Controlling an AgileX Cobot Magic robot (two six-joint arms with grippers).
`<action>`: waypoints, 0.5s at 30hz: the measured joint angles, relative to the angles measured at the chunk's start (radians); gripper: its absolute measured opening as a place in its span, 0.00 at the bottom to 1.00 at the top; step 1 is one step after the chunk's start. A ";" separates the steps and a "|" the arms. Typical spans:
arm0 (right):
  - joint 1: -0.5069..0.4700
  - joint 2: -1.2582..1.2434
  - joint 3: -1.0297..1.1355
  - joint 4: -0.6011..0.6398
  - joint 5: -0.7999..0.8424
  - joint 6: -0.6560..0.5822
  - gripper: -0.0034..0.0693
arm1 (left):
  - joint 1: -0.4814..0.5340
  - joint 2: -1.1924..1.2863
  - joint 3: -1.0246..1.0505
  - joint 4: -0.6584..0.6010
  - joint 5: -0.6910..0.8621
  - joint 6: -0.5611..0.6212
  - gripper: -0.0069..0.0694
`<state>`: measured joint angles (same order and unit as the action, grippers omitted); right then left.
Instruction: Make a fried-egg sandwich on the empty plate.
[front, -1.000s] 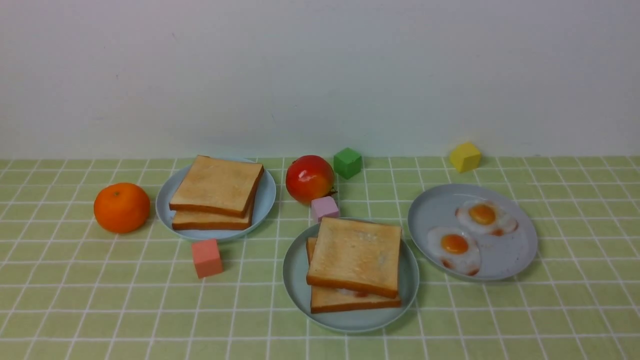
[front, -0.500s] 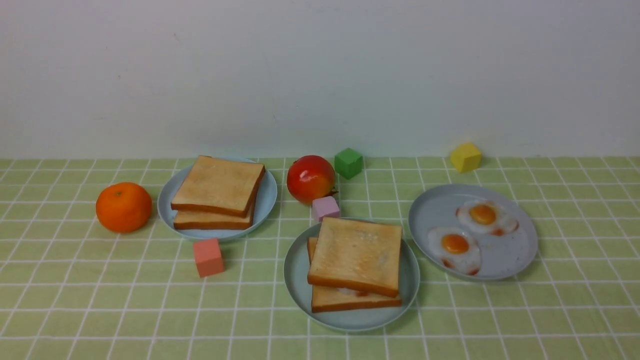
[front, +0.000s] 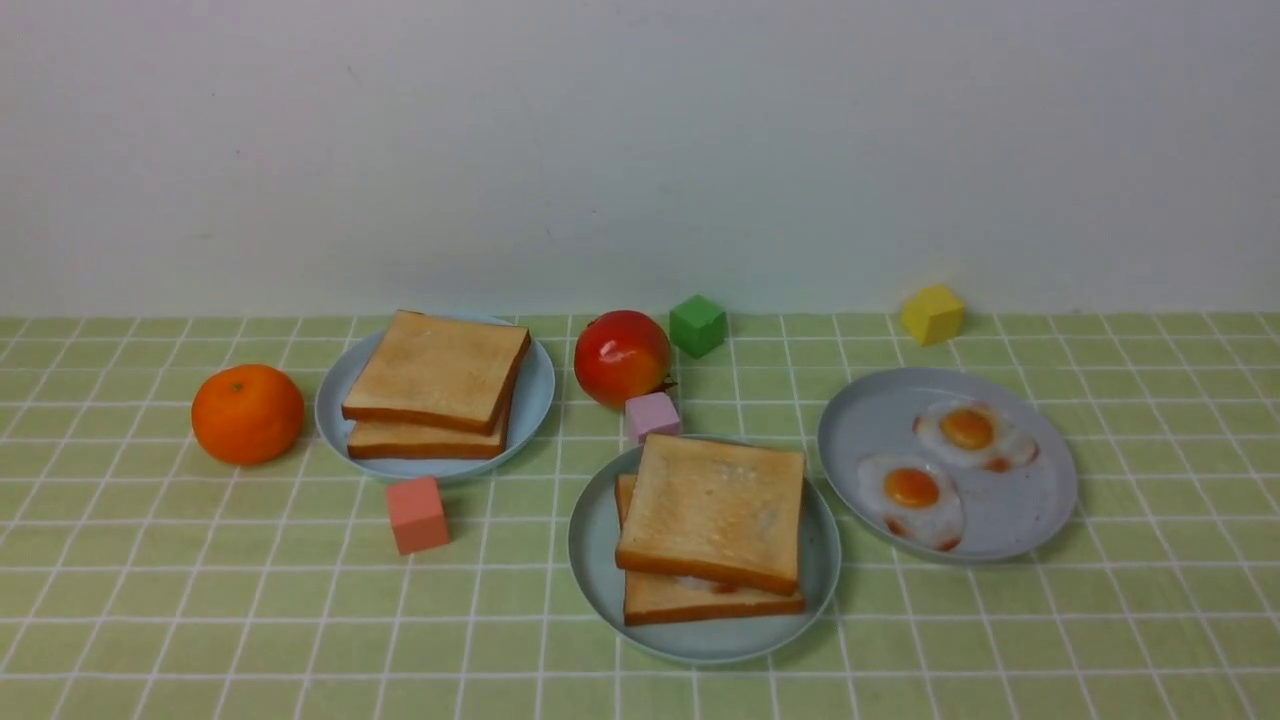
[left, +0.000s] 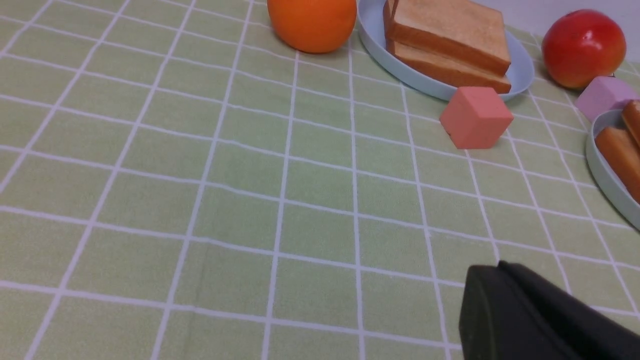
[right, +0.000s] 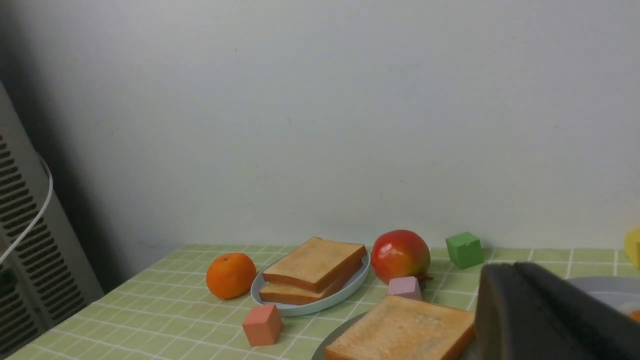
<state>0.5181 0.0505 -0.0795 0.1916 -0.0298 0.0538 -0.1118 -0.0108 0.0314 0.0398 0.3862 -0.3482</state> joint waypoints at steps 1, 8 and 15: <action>0.000 0.000 0.000 0.000 0.000 0.000 0.09 | 0.000 0.000 0.000 0.000 0.000 0.000 0.10; 0.000 0.000 0.000 -0.001 0.001 0.000 0.10 | 0.000 0.000 0.000 0.000 0.001 0.000 0.10; -0.076 0.000 0.000 -0.121 0.018 -0.003 0.11 | 0.000 0.000 0.000 0.000 0.001 0.000 0.10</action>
<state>0.4417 0.0505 -0.0795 0.0702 -0.0116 0.0504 -0.1118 -0.0108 0.0314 0.0398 0.3870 -0.3482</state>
